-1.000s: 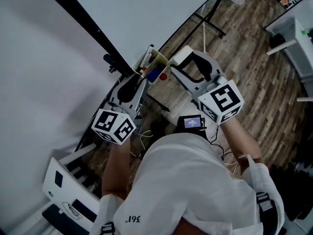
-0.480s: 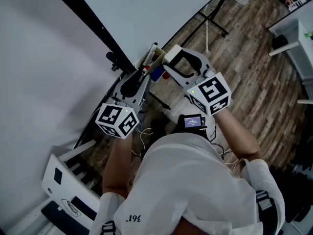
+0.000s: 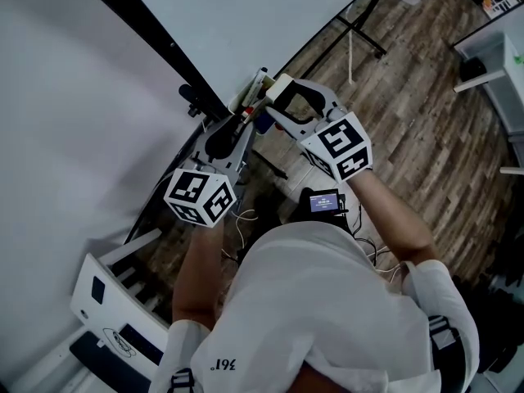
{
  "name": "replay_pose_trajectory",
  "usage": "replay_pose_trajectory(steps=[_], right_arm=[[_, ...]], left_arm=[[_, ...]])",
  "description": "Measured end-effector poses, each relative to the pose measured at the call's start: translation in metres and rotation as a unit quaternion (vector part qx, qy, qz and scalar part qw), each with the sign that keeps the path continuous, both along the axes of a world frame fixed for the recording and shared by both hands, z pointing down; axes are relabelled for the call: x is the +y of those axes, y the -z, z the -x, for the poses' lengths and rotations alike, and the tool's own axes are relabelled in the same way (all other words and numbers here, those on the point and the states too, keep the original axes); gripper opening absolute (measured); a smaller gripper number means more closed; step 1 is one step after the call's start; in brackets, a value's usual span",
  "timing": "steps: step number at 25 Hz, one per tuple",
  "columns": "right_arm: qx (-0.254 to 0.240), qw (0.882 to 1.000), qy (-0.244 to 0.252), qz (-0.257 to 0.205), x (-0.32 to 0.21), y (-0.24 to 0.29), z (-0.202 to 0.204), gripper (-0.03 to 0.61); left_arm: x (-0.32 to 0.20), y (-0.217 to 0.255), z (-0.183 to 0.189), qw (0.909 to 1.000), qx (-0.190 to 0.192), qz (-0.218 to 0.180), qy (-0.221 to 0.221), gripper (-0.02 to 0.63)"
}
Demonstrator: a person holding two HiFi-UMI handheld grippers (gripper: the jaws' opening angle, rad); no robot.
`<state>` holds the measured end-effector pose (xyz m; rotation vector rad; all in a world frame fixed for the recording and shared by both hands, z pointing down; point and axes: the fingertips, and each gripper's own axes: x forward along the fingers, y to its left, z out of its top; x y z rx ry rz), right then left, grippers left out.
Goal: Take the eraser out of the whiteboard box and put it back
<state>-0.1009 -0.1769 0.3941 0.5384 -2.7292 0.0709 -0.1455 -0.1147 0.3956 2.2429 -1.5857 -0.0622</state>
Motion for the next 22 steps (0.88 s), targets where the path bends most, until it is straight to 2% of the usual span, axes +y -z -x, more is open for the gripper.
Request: replay_pose_trajectory(steps=[13,22], right_arm=[[0.038,0.999,0.010,0.026,-0.004,-0.044,0.013,0.264],[0.055,0.998,0.009,0.037,-0.006,-0.064,0.016,0.264]], left_arm=[[-0.001,-0.024,0.006,0.9993,-0.019,0.026,0.016,0.118],[0.001,-0.030,0.008,0.9990,-0.023,0.030,0.023,0.118]])
